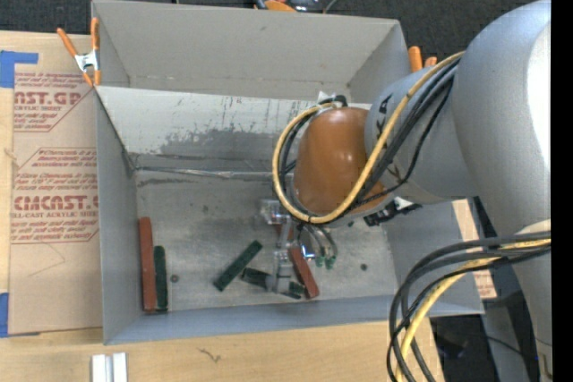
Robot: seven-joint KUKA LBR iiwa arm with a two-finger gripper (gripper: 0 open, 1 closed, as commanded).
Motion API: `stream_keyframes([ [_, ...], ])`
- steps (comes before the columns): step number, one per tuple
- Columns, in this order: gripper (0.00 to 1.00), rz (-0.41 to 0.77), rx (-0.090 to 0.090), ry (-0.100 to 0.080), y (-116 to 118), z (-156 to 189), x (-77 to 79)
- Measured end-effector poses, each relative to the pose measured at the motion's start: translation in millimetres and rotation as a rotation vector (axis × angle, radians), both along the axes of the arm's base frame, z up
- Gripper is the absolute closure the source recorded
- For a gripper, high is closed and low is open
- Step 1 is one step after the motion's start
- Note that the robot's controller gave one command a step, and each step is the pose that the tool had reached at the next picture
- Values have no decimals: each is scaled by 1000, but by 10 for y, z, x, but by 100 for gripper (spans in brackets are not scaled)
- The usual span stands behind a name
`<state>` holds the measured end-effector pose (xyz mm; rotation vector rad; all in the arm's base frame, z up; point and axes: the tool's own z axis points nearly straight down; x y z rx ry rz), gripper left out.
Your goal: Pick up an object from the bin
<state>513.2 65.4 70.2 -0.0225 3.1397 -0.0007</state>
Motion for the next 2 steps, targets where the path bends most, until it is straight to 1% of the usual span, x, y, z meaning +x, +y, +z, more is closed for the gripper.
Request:
stream_keyframes([
  [1, 0, 68, 5, 2, 758, -3, -87],
  [2, 100, 61, 2, 2, 712, -1, -79],
])
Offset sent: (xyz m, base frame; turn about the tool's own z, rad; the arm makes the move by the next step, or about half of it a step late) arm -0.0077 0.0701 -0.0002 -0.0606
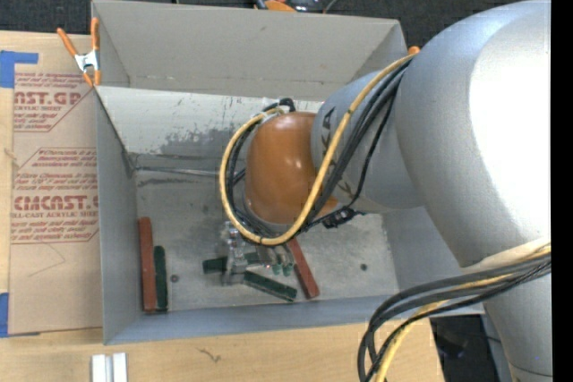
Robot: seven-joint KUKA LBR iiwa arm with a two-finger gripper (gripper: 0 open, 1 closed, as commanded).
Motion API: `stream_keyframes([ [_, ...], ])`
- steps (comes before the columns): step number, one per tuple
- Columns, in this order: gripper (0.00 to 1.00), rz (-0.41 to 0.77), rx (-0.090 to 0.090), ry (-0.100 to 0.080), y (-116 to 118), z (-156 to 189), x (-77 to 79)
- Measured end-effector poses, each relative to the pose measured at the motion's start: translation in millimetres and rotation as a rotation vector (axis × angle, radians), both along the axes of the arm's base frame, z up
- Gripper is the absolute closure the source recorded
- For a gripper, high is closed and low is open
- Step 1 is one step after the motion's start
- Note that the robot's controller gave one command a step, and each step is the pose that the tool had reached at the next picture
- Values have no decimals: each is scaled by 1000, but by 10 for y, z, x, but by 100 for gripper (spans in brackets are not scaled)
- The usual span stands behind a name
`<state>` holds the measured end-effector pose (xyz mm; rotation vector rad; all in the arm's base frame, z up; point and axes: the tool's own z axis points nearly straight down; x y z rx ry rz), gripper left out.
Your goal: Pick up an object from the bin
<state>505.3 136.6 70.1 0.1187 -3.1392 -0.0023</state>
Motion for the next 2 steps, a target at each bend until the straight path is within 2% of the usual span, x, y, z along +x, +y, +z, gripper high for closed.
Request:
stream_keyframes([
  [1, 100, -20, 3, -11, 343, 1122, 335],
  [2, 100, -66, 2, -13, 167, 2698, 538],
])
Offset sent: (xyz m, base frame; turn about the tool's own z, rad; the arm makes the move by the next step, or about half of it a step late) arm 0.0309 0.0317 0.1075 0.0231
